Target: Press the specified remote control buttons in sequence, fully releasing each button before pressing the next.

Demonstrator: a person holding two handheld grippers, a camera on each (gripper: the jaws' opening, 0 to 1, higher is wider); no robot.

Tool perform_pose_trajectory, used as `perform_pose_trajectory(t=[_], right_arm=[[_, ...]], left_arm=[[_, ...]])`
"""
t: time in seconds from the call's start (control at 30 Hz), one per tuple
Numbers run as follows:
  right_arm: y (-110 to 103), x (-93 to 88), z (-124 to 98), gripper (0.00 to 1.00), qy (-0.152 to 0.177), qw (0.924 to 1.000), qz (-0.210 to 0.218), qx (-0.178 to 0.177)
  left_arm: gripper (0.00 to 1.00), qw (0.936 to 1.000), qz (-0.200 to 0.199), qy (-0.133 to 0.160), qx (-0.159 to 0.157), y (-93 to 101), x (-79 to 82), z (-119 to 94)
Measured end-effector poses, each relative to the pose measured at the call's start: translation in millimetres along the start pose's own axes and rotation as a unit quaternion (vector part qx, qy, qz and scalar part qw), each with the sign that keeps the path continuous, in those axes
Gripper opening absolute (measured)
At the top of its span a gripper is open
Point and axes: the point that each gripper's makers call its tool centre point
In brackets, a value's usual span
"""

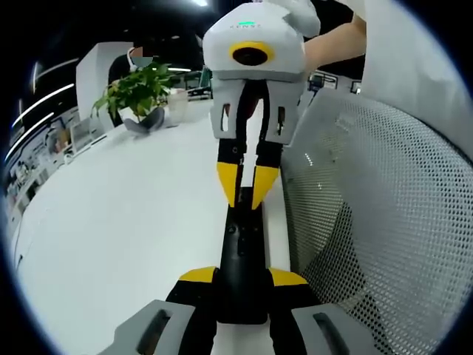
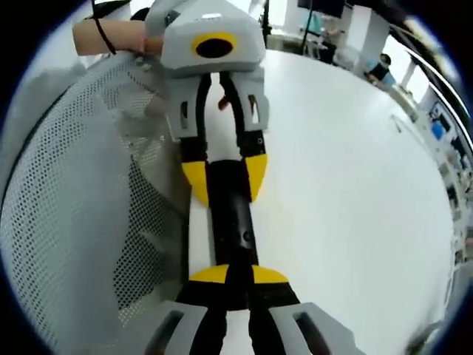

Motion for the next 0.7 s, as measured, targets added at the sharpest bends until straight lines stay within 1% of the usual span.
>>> perform_pose_trajectory(t=[0.07, 0.1, 0.17, 0.2, 0.23, 0.27, 0.3, 0.33, 0.37, 0.43, 0.47, 0.53, 0.63, 0.67, 0.7], right_arm=[[-1.1, 0.1, 0.5, 0.06, -0.012, 0.9997, -0.02, -0.001], [-0.8, 0.4, 1.5, 0.06, -0.016, 0.9999, -0.005, -0.002], [0.2, 0.7, 3.0, 0.06, -0.023, 0.9997, -0.001, -0.001], [0.0, -0.1, 2.4, 0.06, -0.028, 0.9993, -0.024, 0.007], [-0.5, 1.9, 3.1, 0.06, -0.01, 0.9996, 0.022, 0.016], [0.5, 1.3, 1.6, 0.06, -0.005, 0.9976, 0.064, 0.026], [3.3, 0.0, 1.0, 0.06, -0.008, 0.9983, 0.047, 0.032], [3.3, 0.3, 1.2, 0.06, -0.018, 0.9988, 0.028, 0.037], [1.9, 0.0, 1.7, 0.06, -0.024, 0.9986, 0.02, 0.042], [3.1, 0.6, 2.2, 0.06, -0.025, 0.9983, 0.025, 0.046], [2.2, -0.1, 1.9, 0.06, -0.026, 0.9977, 0.042, 0.045], [1.0, -1.0, 1.6, 0.06, -0.024, 0.9983, 0.04, 0.036], [-0.2, -1.7, 0.8, 0.06, -0.015, 0.9993, 0.023, 0.027], [-0.1, -1.8, 0.7, 0.06, -0.014, 0.9993, 0.022, 0.026], [1.5, -1.5, 0.5, 0.06, -0.006, 0.9992, 0.033, 0.023]], left_arm=[[0.25, 1.0, 0.0, 0.0, 0.0, 0.2, 0.1, 0.0], [0.25, 1.0, -0.001, -0.001, 0.001, 0.3, 0.0, 0.0], [0.25, 1.0, -0.005, -0.001, 0.006, 0.0, 0.0, 0.1], [0.25, 0.9999, -0.009, -0.001, 0.011, -0.3, 0.0, 0.0], [0.25, 0.9999, -0.009, 0.0, 0.011, -0.3, -0.1, -0.2], [0.25, 0.9999, -0.01, 0.001, 0.011, -0.4, 0.0, -0.1], [0.25, 0.9999, -0.011, 0.002, 0.011, -0.4, 0.0, -0.1], [0.25, 0.9999, -0.009, 0.003, 0.012, -0.6, 0.1, 0.1], [0.25, 0.9999, -0.008, 0.002, 0.012, -0.7, 0.1, 0.2], [0.25, 0.9999, -0.005, 0.002, 0.011, -0.2, 0.6, 0.3], [0.25, 0.9999, -0.006, 0.003, 0.011, -0.3, 0.5, 0.4], [0.25, 0.9999, -0.007, 0.004, 0.01, -0.4, 0.4, 0.6], [0.25, 0.9999, -0.006, 0.001, 0.011, -0.4, 0.3, 0.8], [0.25, 0.9999, -0.006, 0.001, 0.011, -0.5, 0.2, 0.9], [0.25, 0.9999, -0.005, 0.001, 0.01, -0.4, 0.1, 0.9]])
Point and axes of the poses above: the point that each gripper's makers call its tool centre point, and the gripper's own axes: z roughly forward along the fingers, y roughly to its right, x roughly out of its top, and after that the axes turned 3 degrees about y, right-handed
